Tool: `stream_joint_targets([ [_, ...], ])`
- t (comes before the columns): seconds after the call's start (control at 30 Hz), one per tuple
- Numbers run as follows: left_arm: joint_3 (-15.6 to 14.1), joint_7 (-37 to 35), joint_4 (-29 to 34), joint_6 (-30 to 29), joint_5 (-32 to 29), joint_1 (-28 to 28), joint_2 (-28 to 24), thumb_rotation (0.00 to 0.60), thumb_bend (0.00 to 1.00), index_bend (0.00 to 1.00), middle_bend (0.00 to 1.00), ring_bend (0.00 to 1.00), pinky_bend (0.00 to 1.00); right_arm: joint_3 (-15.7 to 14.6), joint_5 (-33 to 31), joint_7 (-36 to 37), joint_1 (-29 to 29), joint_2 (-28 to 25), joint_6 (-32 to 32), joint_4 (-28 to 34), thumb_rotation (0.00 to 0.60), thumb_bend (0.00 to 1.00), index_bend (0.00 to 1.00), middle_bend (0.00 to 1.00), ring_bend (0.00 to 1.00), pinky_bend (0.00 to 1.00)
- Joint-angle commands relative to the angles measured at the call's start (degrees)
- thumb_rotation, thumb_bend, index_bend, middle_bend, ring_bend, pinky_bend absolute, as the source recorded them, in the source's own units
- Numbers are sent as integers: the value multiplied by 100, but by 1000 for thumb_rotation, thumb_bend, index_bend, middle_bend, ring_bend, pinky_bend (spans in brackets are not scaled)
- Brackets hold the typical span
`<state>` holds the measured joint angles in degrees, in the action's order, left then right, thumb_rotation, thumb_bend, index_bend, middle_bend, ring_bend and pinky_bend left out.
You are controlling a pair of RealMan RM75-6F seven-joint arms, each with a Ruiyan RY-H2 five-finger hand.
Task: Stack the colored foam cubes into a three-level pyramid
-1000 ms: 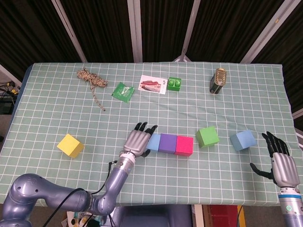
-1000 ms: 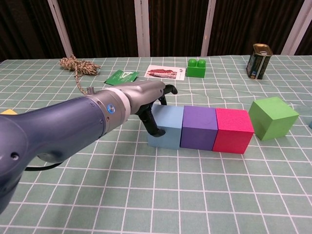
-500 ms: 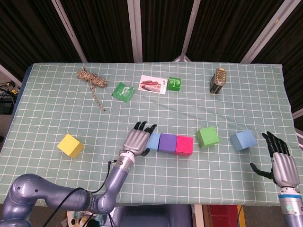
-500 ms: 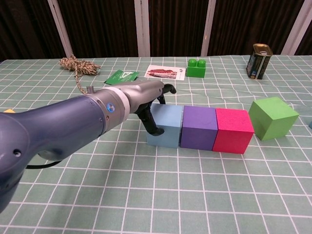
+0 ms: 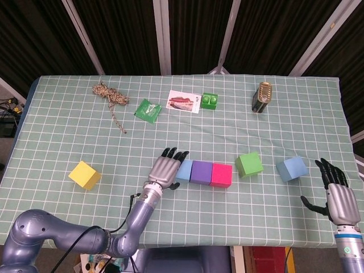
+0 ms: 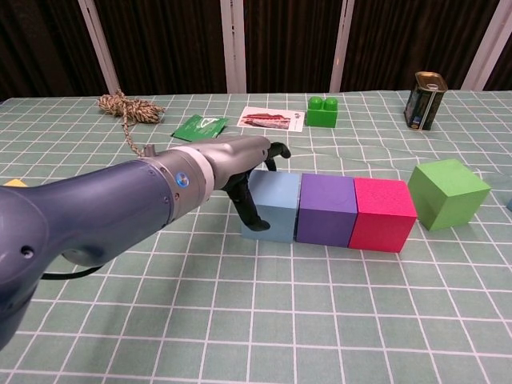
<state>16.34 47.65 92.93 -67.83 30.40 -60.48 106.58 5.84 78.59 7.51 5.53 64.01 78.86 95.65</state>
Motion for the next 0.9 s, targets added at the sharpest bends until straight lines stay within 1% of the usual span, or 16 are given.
stream_joint_targets([
  [0.03, -13, -33, 60, 21, 26, 32, -59, 600, 223, 0, 22, 0, 0, 3, -3, -3, 0, -1, 2, 1, 600, 249, 0, 0, 0, 0],
  [0.17, -29, -73, 278, 12, 67, 107, -258, 600, 215, 0, 2, 0, 0, 5, -9, -5, -6, -2, 10, -1, 600, 249, 0, 0, 0, 0],
  [0.33, -100, -73, 639, -90, 119, 243, -617, 600, 215, 0, 4, 0, 0, 6, -13, 2, -8, -6, 8, 3, 600, 250, 0, 0, 0, 0],
  [0.43, -164, -85, 858, -125, 114, 334, -822, 600, 215, 0, 17, 0, 0, 2, -2, -6, -7, -6, 9, 4, 600, 249, 0, 0, 0, 0],
  [0.57, -330, -81, 1176, -198, 145, 488, -1154, 600, 216, 0, 36, 0, 0, -2, 5, -14, -5, -2, 8, 8, 600, 249, 0, 0, 0, 0],
  [0.7, -444, -95, 1415, -145, 46, 580, -1425, 600, 217, 0, 49, 0, 0, -7, 16, -25, 0, 1, 3, 17, 600, 249, 0, 0, 0, 0],
  [0.9, -566, -98, 1576, -97, -14, 628, -1632, 600, 253, 0, 109, 0, 0, -6, 15, -47, 2, 9, 6, 23, 600, 250, 0, 0, 0, 0],
])
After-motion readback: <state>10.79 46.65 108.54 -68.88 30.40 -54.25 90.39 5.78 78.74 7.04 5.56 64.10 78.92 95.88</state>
